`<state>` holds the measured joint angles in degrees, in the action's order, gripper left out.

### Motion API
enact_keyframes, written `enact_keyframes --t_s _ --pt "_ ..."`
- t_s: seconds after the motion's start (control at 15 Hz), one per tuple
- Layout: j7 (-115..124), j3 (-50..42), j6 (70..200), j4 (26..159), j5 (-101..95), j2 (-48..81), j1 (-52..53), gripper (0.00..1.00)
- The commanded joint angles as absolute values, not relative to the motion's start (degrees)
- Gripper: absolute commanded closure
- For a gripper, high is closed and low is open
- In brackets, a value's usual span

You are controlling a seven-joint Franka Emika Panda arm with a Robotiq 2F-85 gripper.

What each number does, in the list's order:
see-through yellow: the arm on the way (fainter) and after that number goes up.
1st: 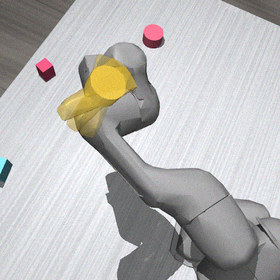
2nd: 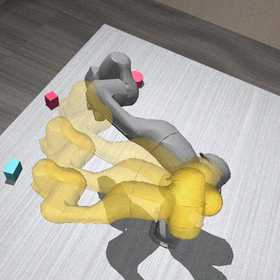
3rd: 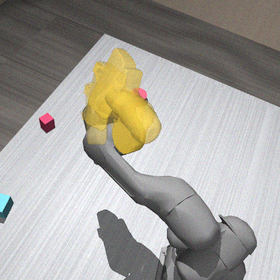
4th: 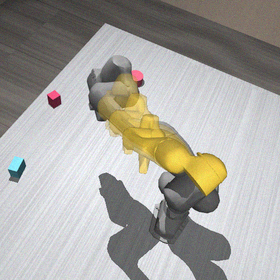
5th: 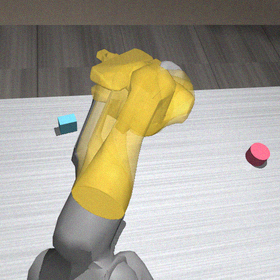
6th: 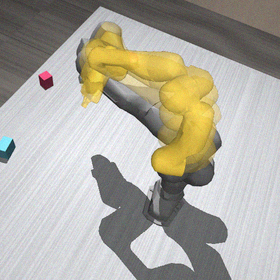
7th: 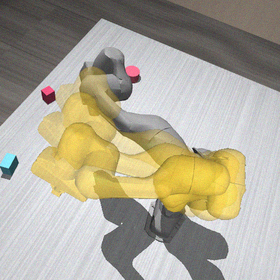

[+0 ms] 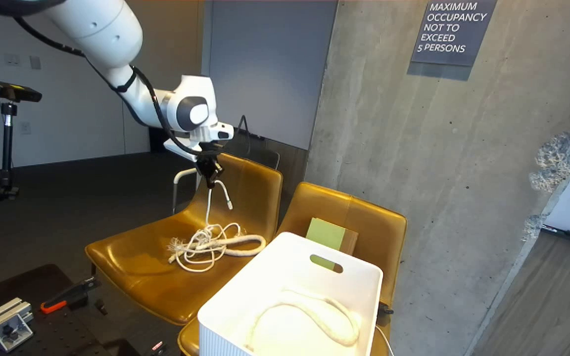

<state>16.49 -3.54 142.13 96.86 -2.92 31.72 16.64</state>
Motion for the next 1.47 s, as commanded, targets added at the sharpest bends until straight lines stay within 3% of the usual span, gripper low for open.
enact_keyframes --t_s 0.0,0.6,1.4 --pt "15.75 -3.87 137.49 100.58 -5.68 21.52 13.74 0.99" --pt "10.13 -3.47 128.97 93.24 -2.54 5.91 3.00 0.99" --pt "4.84 -7.55 104.33 55.66 5.21 9.83 -8.28 0.99"
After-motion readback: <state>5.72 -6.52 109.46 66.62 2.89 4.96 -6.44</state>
